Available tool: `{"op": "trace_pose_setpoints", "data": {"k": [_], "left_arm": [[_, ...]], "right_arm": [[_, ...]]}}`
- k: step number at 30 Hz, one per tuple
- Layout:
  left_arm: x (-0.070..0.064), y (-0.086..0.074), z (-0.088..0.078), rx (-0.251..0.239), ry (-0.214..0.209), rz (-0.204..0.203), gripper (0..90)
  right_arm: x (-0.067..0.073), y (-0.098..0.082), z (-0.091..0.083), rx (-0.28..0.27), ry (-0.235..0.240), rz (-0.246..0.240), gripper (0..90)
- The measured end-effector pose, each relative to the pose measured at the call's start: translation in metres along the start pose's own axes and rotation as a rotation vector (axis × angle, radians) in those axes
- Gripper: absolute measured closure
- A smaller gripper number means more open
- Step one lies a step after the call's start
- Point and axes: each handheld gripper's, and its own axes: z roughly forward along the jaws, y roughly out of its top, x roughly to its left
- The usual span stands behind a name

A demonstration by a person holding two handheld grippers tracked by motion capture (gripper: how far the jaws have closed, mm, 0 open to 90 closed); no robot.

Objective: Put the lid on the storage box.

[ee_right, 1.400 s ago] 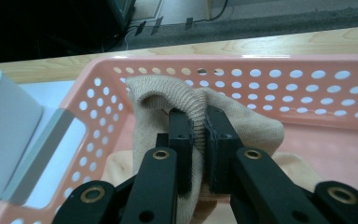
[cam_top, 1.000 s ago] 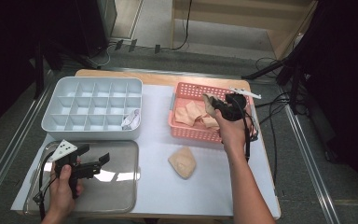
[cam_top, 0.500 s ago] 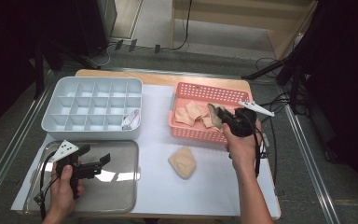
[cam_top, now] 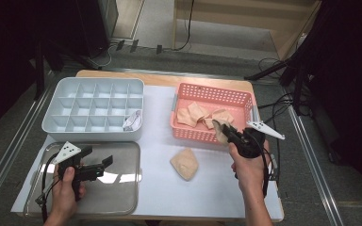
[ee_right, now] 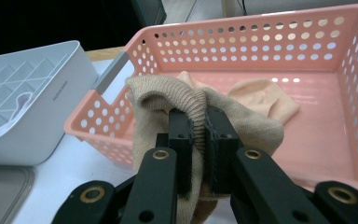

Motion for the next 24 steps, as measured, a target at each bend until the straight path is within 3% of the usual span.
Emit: {"op": "trace_pose_setpoints", "data": {"k": [16,21,24], "left_arm": [[-0.006,0.000,0.002,0.001,-0.011,0.005,6.7],[-0.009,0.000,0.003,0.004,-0.010,0.010,6.7],[-0.013,0.001,0.003,0.004,-0.012,0.016,6.7]], "right_arm": [[-0.002,-0.043,-0.026,-0.011,-0.004,-0.005,83.6],[-0.005,-0.062,-0.025,0.011,-0.005,-0.002,83.4],[-0.008,-0.072,-0.023,0.043,-0.030,-0.012,83.1]]}}
